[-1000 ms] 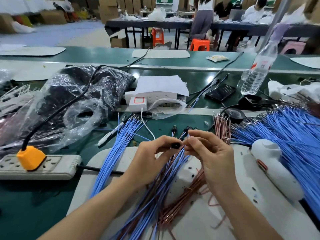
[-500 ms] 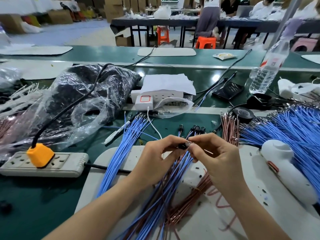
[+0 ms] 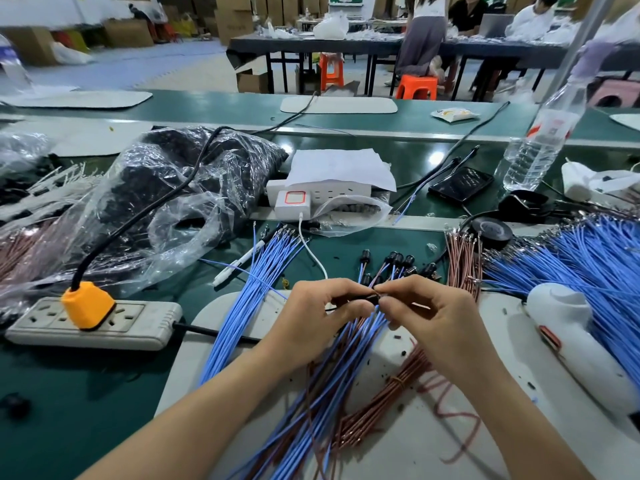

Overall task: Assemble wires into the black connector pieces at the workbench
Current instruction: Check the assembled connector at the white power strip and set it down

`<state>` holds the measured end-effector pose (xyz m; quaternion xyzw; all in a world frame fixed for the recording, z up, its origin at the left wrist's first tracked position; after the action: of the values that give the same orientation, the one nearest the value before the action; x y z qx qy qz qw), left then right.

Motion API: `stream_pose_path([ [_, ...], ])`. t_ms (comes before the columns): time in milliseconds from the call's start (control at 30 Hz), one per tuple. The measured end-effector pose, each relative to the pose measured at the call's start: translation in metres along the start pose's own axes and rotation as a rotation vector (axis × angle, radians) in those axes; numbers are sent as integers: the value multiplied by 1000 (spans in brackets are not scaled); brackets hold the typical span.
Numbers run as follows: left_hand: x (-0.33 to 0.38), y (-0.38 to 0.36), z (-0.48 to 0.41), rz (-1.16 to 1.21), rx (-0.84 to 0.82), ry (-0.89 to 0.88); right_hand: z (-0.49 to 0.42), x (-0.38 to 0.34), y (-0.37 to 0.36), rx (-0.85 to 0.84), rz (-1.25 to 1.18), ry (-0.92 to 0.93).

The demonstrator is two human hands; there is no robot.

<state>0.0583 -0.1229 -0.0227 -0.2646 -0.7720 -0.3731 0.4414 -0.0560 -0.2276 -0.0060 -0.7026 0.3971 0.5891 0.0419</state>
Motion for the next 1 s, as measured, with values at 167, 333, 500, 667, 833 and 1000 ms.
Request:
stream_pose_path([
  [167,0,-4,2,151,-65,83,-1,12,-4,-110,-485,-237],
  [333,-3,-4,3,195,-85,124,-1,16,-7,-160,-478,-244],
  [500,-4,0,2,195,-81,146,-2,15,-6,-146,-391,-190],
  [667,-4,-3,3,151,-117,126,-1,18,-4,-185,-434,-267],
  [833,-6,-3,4,121,-133,123,-1,18,-4,-214,-350,-237],
  [1000,-7,-3,4,110,-120,109,-2,16,-3,-213,-312,-186],
])
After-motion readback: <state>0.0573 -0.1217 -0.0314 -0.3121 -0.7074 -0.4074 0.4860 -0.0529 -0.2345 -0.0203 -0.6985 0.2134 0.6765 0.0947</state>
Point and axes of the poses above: each hand's wrist, its own z-axis away from the middle knuckle, its own y-axis out of the back of the hand, x = y × z, the point moved 5 cm from there along -z, towards the middle knuckle, and after that the axes turned 4 degrees about z, right-handed, at the moved point
